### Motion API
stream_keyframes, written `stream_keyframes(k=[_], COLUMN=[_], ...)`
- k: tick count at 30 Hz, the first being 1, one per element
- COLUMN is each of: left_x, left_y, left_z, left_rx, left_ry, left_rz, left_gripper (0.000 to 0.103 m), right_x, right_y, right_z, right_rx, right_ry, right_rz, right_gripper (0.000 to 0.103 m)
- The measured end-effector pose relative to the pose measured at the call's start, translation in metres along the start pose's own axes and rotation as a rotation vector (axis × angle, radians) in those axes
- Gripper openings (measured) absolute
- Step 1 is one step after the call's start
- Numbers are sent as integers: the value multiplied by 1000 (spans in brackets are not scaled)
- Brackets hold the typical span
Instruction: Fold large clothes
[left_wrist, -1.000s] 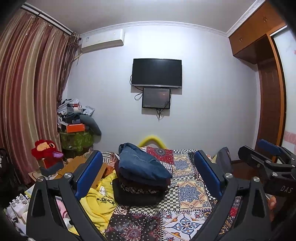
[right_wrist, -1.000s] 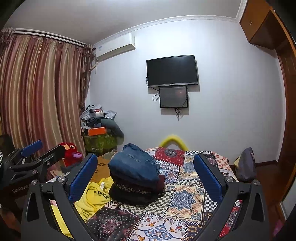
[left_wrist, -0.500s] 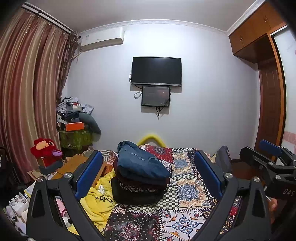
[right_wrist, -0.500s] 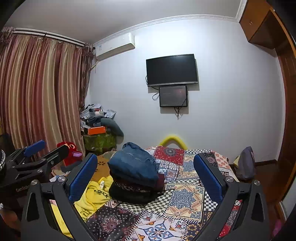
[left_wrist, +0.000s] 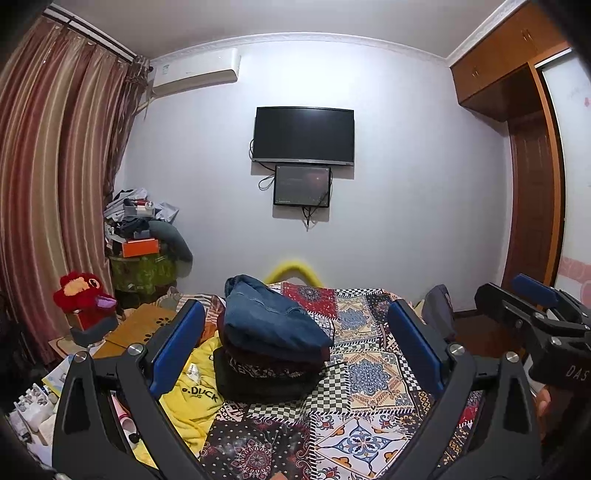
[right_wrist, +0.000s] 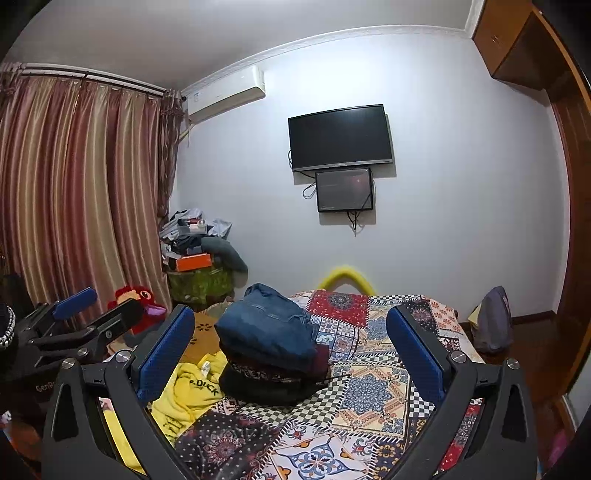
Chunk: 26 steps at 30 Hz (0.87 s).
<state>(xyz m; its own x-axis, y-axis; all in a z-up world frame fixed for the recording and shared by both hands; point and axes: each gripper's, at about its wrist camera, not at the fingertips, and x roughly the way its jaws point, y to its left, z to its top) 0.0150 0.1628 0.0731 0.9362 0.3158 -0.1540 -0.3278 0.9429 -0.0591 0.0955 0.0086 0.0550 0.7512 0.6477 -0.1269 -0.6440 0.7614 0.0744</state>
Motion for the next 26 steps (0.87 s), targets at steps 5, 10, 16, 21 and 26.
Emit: stream_keyframes(k=[5,10,16,21,26], left_x=[0,0,-2,-3,-1], left_y=[-2,-4,-3,-1,1], left_z=[-1,-2,-4,-4,-4], left_rx=[2,2,-1,-7,-10], left_ry=[5,8,16,14,20], left_rz=[-8,-10,-12,-6,2], left_gripper=[100,100,100,100,100], right_x=[-1,0,0,1,3], right_y=[-2,-4,-4,-4,-3], right_z=[1,0,-1,-2,-2], right_rx=[10,19,24,26,27], right_ry=[-5,2,6,10,17], right_rz=[-6,-5,-4,-3,-3], right_gripper=[103,103,103,103,103])
